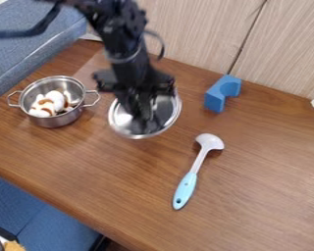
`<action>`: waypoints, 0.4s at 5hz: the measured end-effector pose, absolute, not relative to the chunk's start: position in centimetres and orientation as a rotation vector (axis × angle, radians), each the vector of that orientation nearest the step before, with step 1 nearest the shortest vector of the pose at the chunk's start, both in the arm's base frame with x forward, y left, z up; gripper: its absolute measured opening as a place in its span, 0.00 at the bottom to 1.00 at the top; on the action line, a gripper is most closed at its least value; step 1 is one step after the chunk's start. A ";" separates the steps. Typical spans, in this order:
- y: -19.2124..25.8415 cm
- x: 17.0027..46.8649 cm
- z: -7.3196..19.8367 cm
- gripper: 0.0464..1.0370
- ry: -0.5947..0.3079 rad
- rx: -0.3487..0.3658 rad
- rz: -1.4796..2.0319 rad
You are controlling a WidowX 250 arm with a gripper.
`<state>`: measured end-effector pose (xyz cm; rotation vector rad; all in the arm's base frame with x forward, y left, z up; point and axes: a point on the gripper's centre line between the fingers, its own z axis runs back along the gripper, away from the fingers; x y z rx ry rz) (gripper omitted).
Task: Take the the pot's covercle and put it in front of the blue object
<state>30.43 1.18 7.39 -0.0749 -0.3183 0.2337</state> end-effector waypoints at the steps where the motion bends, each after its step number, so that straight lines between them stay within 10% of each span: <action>1: 1.4 33.9 8.6 0.23 -0.354 -0.081 0.261; 2: 1.8 36.8 8.1 0.23 -0.348 -0.061 0.276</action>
